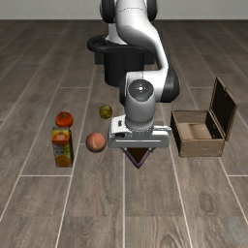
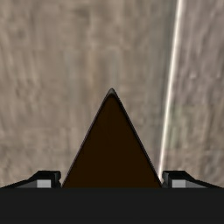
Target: Pick up the cake and place it in the box
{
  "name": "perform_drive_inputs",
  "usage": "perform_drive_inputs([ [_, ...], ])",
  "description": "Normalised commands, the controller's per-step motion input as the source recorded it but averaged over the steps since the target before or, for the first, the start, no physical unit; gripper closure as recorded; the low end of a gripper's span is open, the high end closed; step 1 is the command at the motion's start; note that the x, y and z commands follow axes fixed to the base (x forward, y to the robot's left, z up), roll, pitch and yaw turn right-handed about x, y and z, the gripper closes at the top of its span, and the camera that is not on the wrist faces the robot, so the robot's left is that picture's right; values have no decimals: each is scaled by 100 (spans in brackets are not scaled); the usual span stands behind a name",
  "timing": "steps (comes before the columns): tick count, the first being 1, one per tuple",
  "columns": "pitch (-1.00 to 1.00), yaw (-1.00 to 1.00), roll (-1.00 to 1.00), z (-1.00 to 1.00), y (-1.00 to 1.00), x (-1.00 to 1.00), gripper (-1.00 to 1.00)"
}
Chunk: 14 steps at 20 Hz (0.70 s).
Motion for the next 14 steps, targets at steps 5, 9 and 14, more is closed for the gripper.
perform_drive_inputs([
  [5,0,0,0,100,0,0,100],
  [9,0,0,0,100,0,0,100],
  [14,0,0,0,100,0,0,100],
])
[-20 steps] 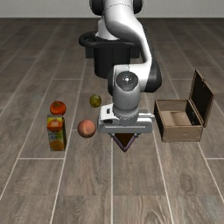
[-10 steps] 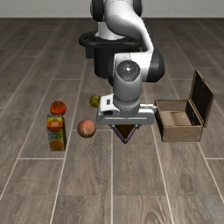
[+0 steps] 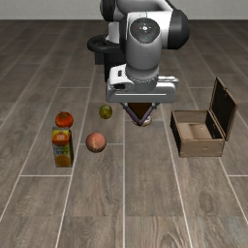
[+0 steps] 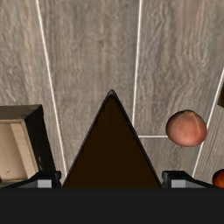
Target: Pick up the cake and place it in the box
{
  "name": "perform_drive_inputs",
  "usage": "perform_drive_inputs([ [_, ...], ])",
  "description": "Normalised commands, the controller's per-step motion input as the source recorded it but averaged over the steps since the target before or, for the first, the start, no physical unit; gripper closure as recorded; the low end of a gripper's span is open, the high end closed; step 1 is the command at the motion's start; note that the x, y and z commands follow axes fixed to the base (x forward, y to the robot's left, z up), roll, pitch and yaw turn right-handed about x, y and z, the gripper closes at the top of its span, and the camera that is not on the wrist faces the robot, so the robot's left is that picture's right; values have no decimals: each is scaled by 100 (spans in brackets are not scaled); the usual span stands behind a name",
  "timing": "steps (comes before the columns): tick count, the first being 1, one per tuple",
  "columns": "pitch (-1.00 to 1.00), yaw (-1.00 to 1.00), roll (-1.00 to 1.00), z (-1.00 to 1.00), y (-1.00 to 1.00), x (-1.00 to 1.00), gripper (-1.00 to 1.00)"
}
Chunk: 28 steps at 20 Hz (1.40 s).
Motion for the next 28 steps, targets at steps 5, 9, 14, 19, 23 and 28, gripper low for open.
perform_drive_inputs([
  [5,0,0,0,0,100,0,100],
  [9,0,0,0,0,100,0,100],
  [14,0,0,0,40,60,0,100],
  [19,0,0,0,0,100,0,100],
  [23,0,0,0,0,0,-100,100],
  [28,0,0,0,0,0,-100,100],
])
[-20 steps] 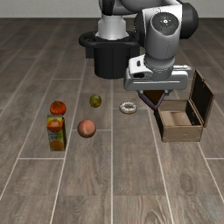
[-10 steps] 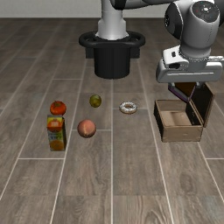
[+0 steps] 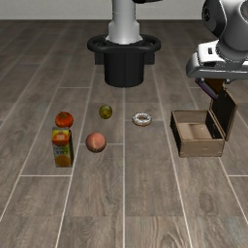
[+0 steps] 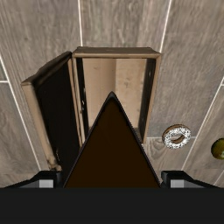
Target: Pick up the cake and place it in the box
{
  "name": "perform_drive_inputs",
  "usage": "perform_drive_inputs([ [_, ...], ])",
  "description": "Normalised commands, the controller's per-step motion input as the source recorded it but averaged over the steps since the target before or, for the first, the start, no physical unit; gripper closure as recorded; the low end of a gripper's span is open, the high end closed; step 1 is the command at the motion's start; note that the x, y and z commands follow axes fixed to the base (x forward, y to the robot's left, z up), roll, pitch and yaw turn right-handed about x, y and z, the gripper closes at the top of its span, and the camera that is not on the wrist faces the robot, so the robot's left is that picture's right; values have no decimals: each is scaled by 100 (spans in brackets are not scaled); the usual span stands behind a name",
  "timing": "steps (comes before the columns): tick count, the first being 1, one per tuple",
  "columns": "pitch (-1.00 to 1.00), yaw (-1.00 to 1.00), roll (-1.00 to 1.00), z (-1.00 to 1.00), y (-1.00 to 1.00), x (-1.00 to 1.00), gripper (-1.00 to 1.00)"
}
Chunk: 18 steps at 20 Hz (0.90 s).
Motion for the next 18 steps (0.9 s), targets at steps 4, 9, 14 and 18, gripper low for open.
perform_drive_inputs([
  [4,0,0,0,-75,0,-25,100],
  [9,0,0,0,-100,0,0,100],
  [14,0,0,0,0,0,0,-100],
  [18,0,0,0,0,0,0,-100],
])
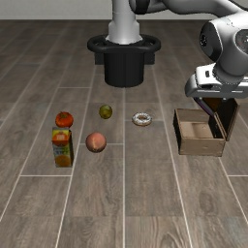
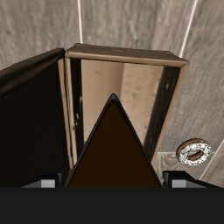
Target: Pick up the cake and place it in the box
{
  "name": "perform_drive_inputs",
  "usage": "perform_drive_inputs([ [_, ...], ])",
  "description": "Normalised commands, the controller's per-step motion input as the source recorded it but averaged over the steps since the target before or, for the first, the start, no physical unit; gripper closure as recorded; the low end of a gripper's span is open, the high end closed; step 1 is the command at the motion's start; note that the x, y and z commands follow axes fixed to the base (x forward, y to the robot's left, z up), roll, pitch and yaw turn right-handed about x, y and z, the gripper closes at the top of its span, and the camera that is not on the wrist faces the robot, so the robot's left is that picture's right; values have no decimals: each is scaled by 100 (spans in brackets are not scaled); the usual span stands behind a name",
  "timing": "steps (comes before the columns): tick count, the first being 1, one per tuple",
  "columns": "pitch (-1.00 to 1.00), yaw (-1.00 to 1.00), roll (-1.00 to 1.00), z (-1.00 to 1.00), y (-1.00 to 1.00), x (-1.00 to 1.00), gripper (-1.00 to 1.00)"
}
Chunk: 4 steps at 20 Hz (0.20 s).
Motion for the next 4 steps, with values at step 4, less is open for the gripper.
perform_drive_inputs([
  [4,0,0,0,0,0,0,-100],
])
